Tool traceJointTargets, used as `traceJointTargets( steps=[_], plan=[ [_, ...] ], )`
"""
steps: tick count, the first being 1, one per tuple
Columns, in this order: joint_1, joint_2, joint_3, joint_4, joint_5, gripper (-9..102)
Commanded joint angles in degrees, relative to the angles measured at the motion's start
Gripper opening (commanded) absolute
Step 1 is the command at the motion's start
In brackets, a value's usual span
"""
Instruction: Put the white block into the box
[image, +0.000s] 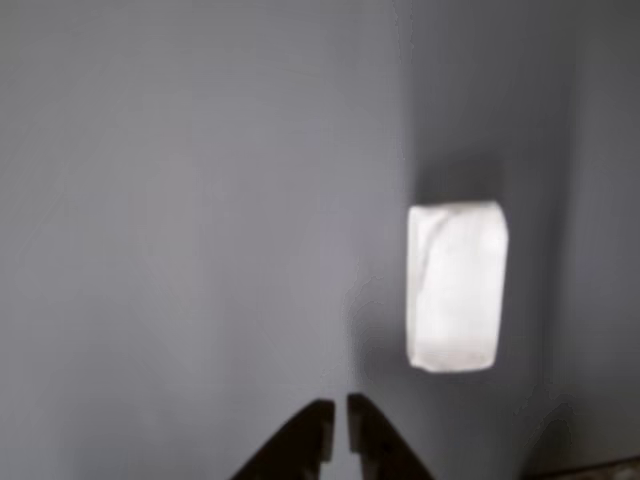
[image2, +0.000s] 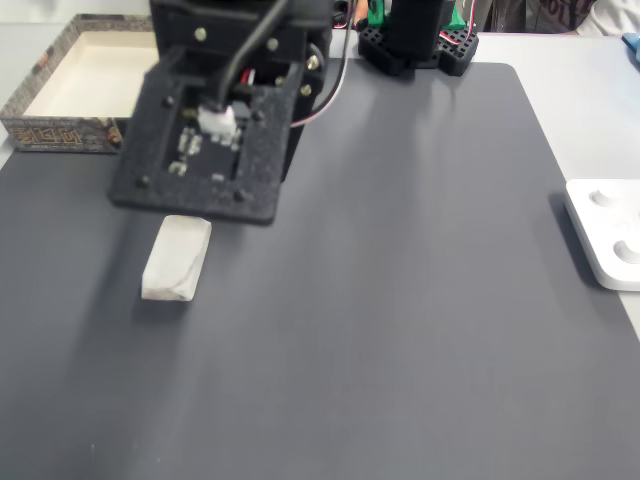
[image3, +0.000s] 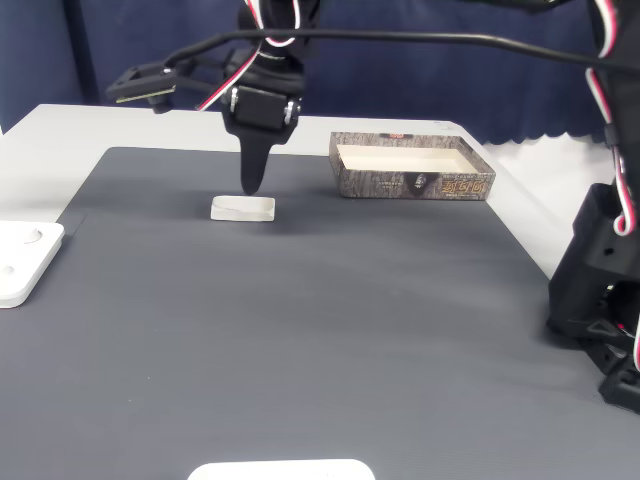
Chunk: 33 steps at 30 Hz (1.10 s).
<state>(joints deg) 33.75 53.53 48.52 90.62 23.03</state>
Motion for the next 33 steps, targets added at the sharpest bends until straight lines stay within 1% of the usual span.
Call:
traceJointTargets(
  steps=[1, 7, 16, 22, 24, 28, 33],
  plan=[
    [2.1, -1.1, -9.1, 2.2, 2.4, -2],
    [4.8, -5.4, -14.4, 4.3, 4.4, -2],
    [7.7, -13.3, -26.4, 4.5, 9.9, -2],
    [8.9, -14.5, -28.0, 4.6, 16.9, -2],
    [9.1, -15.0, -28.4, 5.8, 19.5, -2],
    [9.3, -16.1, -29.2, 6.9, 21.4, -2],
    [9.2, -17.8, -31.0, 6.8, 21.4, -2]
  ],
)
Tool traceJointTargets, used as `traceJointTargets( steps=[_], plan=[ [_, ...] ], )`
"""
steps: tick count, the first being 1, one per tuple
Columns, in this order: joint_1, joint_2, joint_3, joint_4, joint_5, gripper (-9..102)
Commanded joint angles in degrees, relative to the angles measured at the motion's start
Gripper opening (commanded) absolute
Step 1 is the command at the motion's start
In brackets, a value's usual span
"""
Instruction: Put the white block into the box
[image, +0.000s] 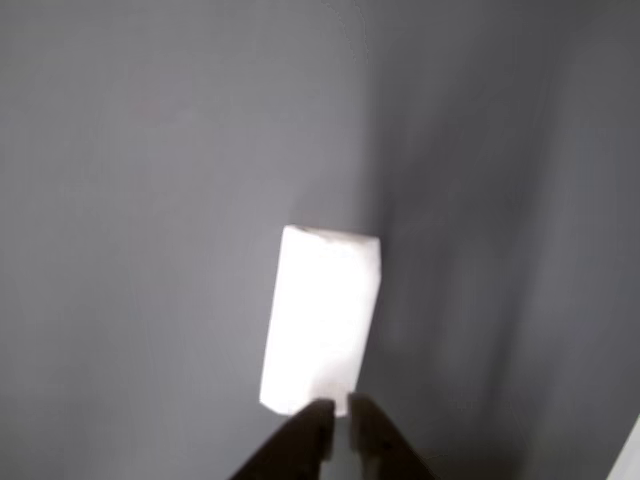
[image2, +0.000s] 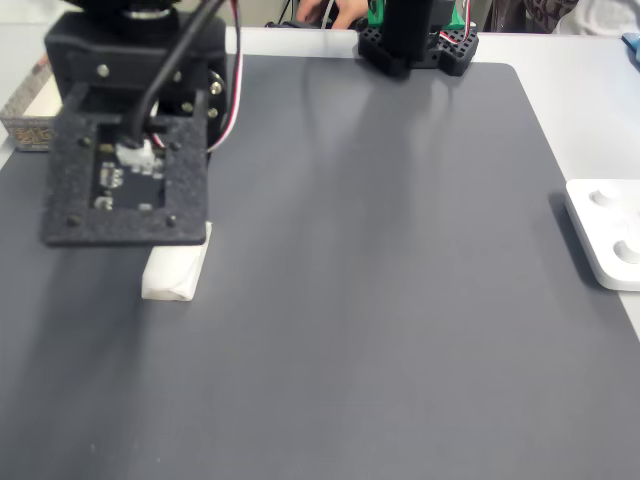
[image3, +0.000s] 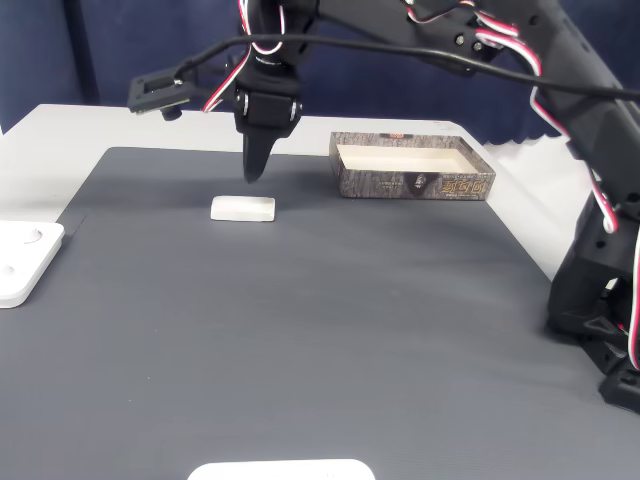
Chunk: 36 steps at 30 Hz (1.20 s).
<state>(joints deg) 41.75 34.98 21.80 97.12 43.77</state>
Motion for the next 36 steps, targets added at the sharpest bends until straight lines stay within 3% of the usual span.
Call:
traceJointTargets(
  steps=[1, 7, 11, 18, 36],
  plan=[
    [1.2, 0.7, -4.5, 0.3, 0.5, -2],
    [1.5, 0.9, -5.2, 0.2, -2.0, 1],
    [2.1, 1.3, -5.2, 0.0, -2.8, 13],
    [2.8, 1.3, -5.9, -1.6, -1.8, 23],
    [2.8, -3.5, -8.8, -5.9, 2.4, 27]
  ],
)
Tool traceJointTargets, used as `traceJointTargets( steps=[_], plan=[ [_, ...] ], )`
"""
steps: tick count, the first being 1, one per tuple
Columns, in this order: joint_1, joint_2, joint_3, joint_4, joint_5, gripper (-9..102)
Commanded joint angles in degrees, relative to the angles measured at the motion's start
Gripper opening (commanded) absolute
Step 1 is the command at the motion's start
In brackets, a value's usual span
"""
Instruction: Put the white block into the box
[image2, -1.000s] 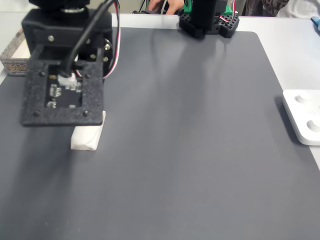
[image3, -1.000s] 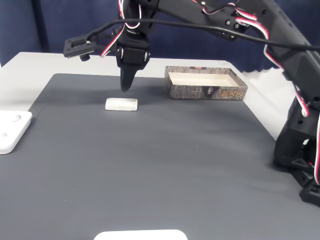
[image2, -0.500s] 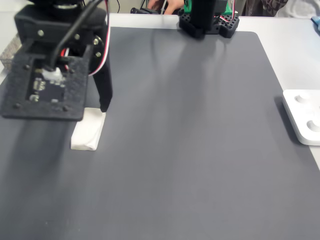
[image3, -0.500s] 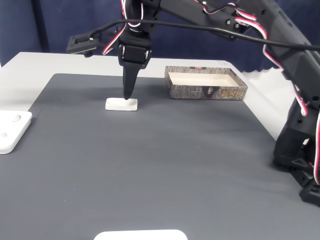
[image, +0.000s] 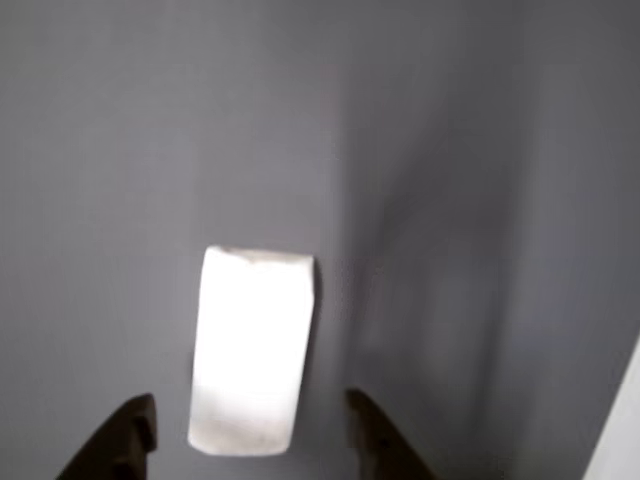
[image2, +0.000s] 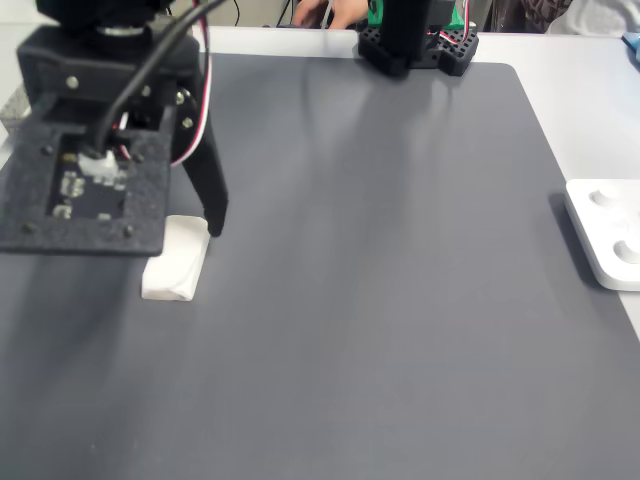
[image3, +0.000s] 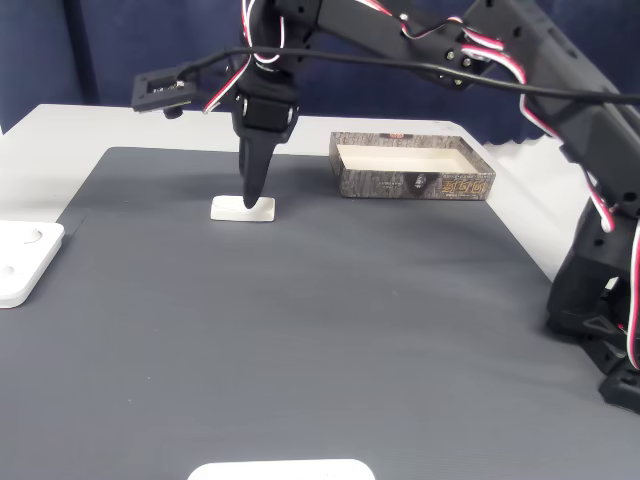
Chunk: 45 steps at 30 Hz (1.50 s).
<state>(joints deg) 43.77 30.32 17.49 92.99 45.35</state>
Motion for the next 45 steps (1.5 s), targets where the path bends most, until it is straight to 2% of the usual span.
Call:
traceJointTargets(
  steps=[1, 45],
  plan=[
    [0.8, 0.9, -4.7, -2.0, 0.8, 27],
    [-1.0, -6.2, -9.0, -3.5, -1.8, 26]
  ],
)
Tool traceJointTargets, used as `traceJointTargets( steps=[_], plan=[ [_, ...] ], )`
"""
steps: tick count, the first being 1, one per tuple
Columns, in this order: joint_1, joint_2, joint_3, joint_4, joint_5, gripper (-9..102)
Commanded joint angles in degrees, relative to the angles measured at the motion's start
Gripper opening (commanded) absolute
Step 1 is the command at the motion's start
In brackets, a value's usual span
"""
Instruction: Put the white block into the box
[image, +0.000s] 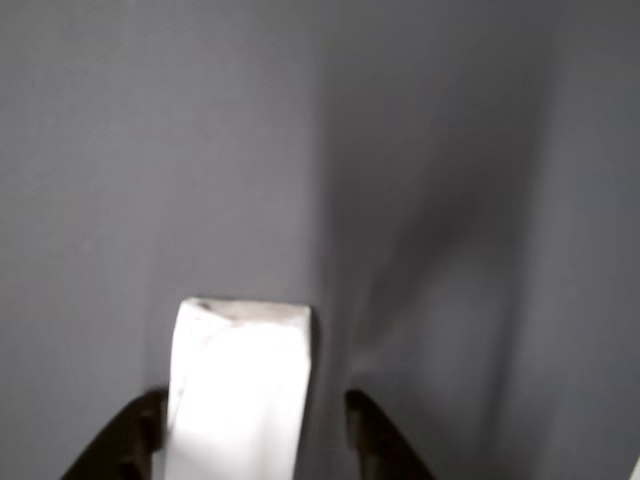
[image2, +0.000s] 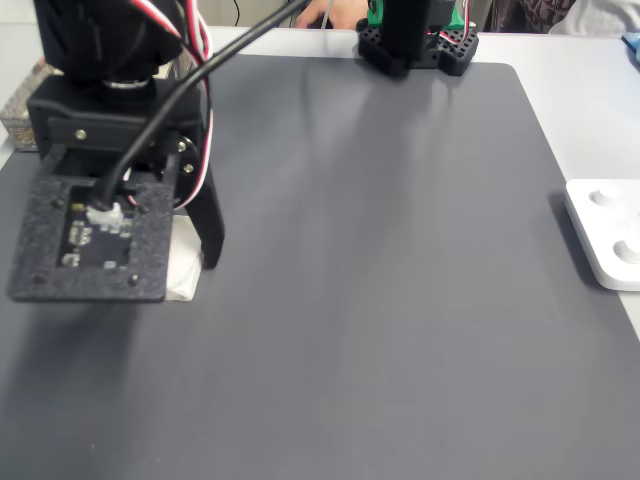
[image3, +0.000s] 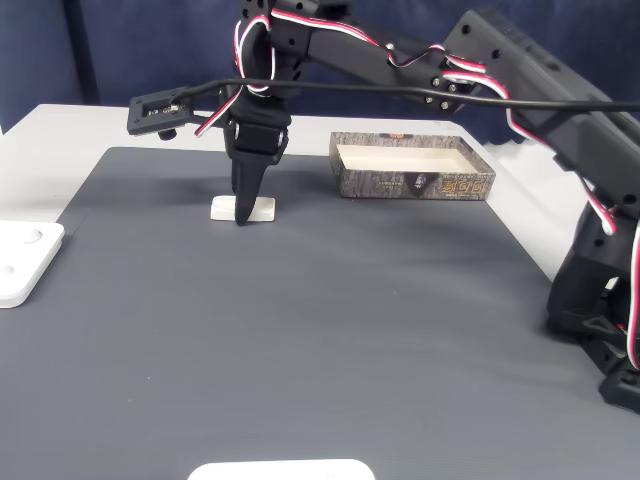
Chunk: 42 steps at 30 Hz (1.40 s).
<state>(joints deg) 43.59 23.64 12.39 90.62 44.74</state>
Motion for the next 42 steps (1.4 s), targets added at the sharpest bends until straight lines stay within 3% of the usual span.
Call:
traceJointTargets(
  steps=[1, 18, 35, 42],
  plan=[
    [-0.8, 0.4, -3.9, -1.1, -1.6, 26],
    [-1.6, 1.1, -4.0, 1.0, -9.9, 21],
    [-2.9, 2.0, -3.2, 3.3, -14.1, -1],
    [-3.3, 3.2, -3.3, 4.0, -13.8, -2]
  ],
)
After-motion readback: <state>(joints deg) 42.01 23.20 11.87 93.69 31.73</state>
